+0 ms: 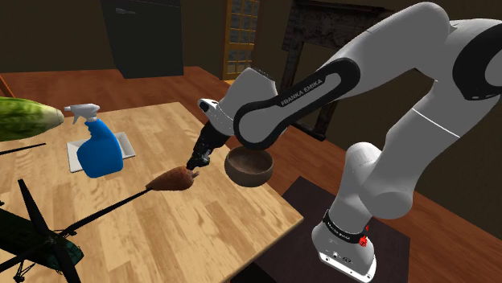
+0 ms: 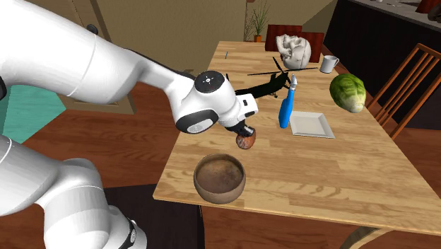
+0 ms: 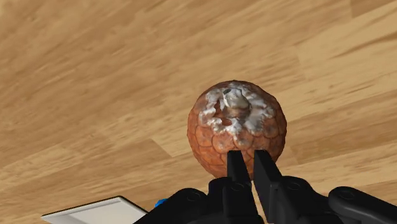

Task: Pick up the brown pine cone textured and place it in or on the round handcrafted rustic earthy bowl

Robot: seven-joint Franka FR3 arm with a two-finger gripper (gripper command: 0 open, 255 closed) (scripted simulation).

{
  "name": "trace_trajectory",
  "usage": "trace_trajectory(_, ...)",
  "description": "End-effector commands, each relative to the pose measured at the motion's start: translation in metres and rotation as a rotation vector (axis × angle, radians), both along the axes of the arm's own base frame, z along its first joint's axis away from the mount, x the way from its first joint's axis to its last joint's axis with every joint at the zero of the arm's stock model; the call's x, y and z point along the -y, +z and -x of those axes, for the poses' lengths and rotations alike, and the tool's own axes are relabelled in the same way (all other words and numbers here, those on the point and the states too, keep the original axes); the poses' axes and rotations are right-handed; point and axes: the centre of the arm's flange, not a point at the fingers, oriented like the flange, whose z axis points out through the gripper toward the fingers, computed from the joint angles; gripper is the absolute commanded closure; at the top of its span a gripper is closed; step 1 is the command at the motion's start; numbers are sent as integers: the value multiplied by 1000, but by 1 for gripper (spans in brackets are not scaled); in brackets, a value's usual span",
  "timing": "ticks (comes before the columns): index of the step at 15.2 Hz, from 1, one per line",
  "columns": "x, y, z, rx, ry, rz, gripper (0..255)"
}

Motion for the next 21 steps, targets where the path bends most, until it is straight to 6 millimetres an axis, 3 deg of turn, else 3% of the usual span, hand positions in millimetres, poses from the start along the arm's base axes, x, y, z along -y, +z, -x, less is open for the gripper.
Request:
trace_trajectory(1,0,0,0,0,0,0,255)
trace_trajectory(6,0,0,0,0,0,0,255)
trace_trajectory(7,0,0,0,0,0,0,0)
trace_trajectory(10,-66,3,-28,-47,30,246,0)
trace_trajectory(13,-131,-11,-54,-94,60,492,0)
trace_trajectory(14,-142,-15,-58,-102,65,533,0)
trace_trajectory(21,-137,-50,-67,-102,65,533,0)
